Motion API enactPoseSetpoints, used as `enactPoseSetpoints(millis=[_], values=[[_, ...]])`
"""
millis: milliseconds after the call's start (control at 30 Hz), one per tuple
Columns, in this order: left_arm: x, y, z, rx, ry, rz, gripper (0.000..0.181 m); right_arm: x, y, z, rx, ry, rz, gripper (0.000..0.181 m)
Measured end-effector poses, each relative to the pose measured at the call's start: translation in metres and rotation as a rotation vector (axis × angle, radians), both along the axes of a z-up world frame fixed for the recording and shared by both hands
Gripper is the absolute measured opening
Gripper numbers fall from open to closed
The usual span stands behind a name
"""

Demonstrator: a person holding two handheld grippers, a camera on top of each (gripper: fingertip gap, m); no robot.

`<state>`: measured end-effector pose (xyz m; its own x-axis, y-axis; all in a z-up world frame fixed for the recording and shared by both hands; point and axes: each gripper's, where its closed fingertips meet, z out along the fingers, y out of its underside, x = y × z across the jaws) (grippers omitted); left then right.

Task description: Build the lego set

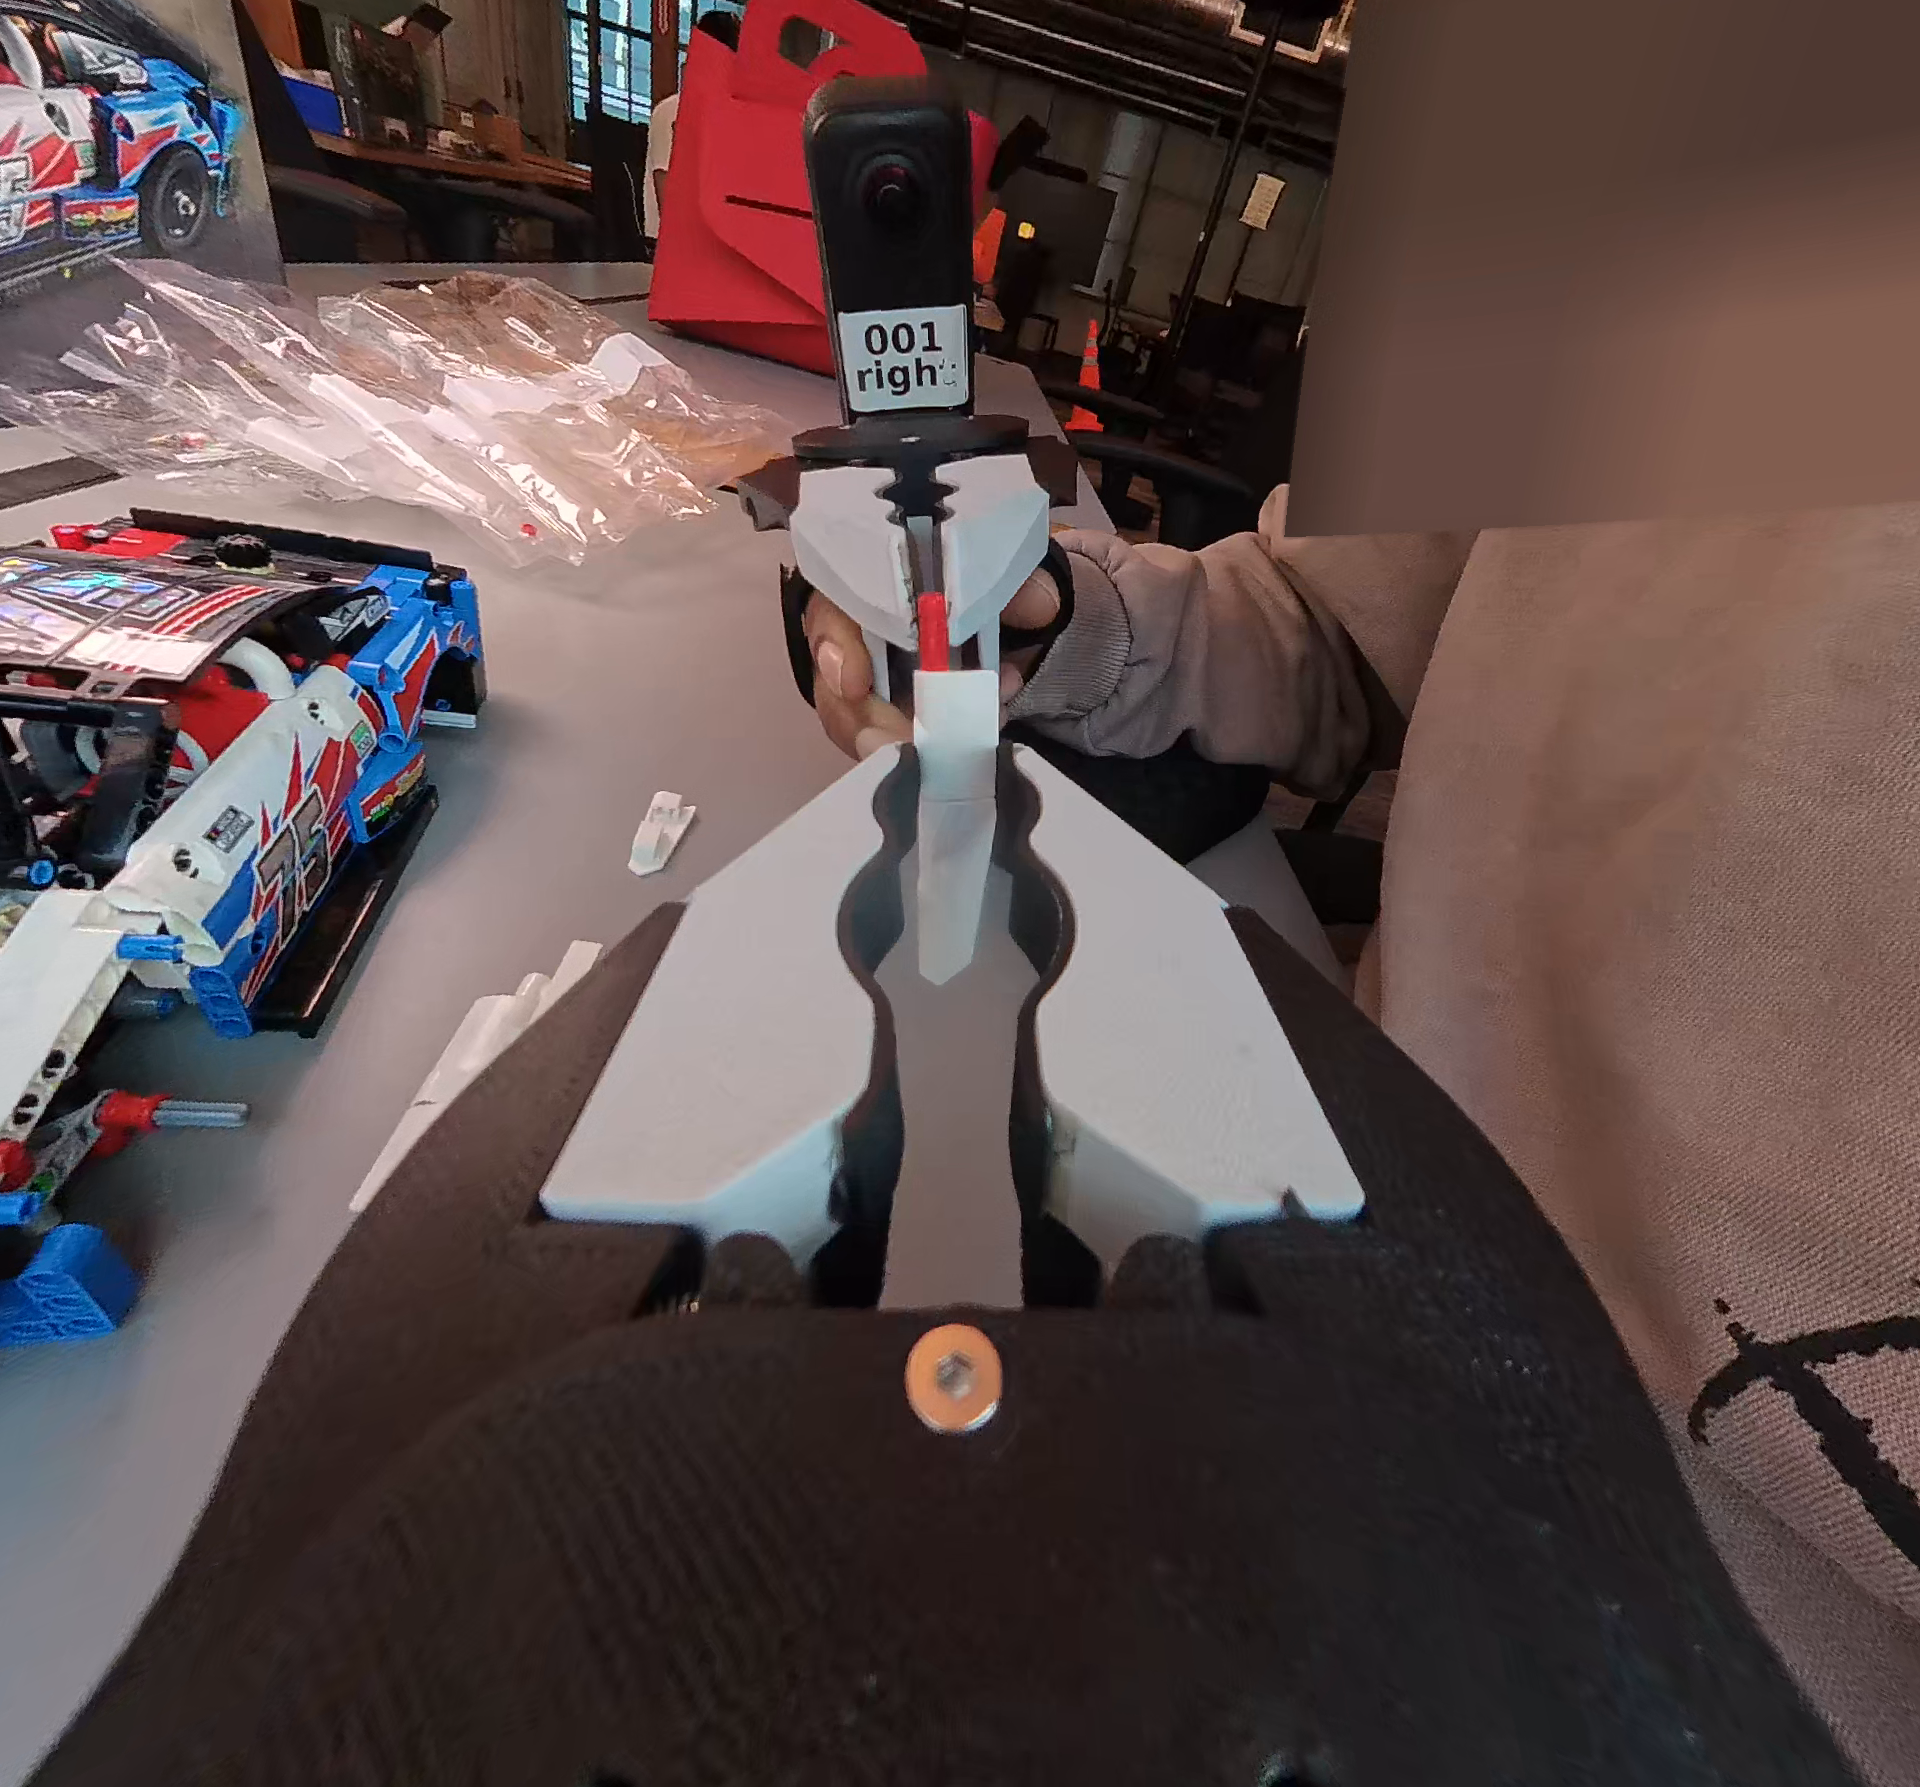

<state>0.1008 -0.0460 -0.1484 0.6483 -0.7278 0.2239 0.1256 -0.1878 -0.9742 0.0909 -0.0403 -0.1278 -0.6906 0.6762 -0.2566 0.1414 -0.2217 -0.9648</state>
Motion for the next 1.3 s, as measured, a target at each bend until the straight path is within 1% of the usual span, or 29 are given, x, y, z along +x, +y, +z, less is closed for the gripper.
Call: enactPoseSetpoints(millis=[133, 233, 367, 467, 500, 567, 600, 667, 700, 733, 800, 867, 933, 1000, 1067, 1133, 1200, 1300], values=[[-0.001, 0.000, -0.001, 0.009, 0.018, 0.012, 0.013, 0.001, 0.002, 0.003, 0.013, 0.015, -0.012, 0.008], [-0.007, 0.004, -0.003, 0.032, 0.071, 0.064, 0.013, -0.001, 0.006, -0.004, 0.043, -0.022, -0.029, 0.017], [-0.024, 0.015, -0.010, 0.126, 0.301, 0.237, 0.013, -0.013, 0.009, -0.014, 0.054, -0.104, -0.103, 0.026], [-0.031, 0.021, -0.015, 0.189, 0.473, 0.335, 0.013, -0.027, 0.012, -0.025, 0.061, -0.170, -0.195, 0.026], [-0.031, 0.023, -0.016, 0.202, 0.509, 0.353, 0.013, -0.031, 0.015, -0.028, 0.075, -0.186, -0.234, 0.020], [-0.034, 0.025, -0.016, 0.226, 0.565, 0.395, 0.013, -0.033, 0.013, -0.033, 0.115, -0.193, -0.239, 0.012], [-0.035, 0.025, -0.017, 0.232, 0.583, 0.405, 0.013, -0.033, 0.013, -0.034, 0.124, -0.192, -0.245, 0.012], [-0.032, 0.025, -0.017, 0.223, 0.553, 0.391, 0.013, -0.030, 0.012, -0.033, 0.142, -0.181, -0.227, 0.009], [-0.030, 0.024, -0.016, 0.212, 0.516, 0.364, 0.013, -0.028, 0.011, -0.031, 0.154, -0.158, -0.214, 0.005], [-0.026, 0.022, -0.013, 0.202, 0.459, 0.329, 0.016, -0.024, 0.008, -0.029, 0.174, -0.135, -0.186, 0.004], [-0.019, 0.014, -0.009, 0.150, 0.324, 0.223, 0.024, -0.015, 0.000, -0.027, 0.212, -0.086, -0.116, 0.004], [-0.013, 0.007, -0.009, 0.071, 0.206, 0.121, 0.022, -0.009, -0.004, -0.025, 0.233, -0.052, -0.079, 0.004], [-0.004, -0.001, -0.013, 0.001, 0.147, 0.023, 0.015, -0.005, -0.010, -0.022, 0.224, -0.031, -0.037, 0.004], [0.000, -0.003, -0.016, -0.016, 0.161, -0.002, 0.005, -0.001, -0.016, -0.022, 0.219, -0.024, 0.002, 0.004], [0.002, -0.005, -0.019, -0.011, 0.200, -0.010, 0.005, 0.000, -0.017, -0.024, 0.223, -0.037, 0.016, 0.004], [-0.001, -0.003, -0.024, -0.039, 0.245, 0.007, 0.005, -0.002, -0.013, -0.030, 0.263, -0.049, -0.005, 0.004], [-0.008, 0.000, -0.032, -0.074, 0.304, 0.040, 0.005, -0.002, -0.008, -0.031, 0.309, -0.034, -0.029, 0.014], [-0.017, 0.002, -0.048, -0.108, 0.426, 0.084, 0.005, -0.003, 0.000, -0.037, 0.418, -0.012, -0.079, 0.018]])
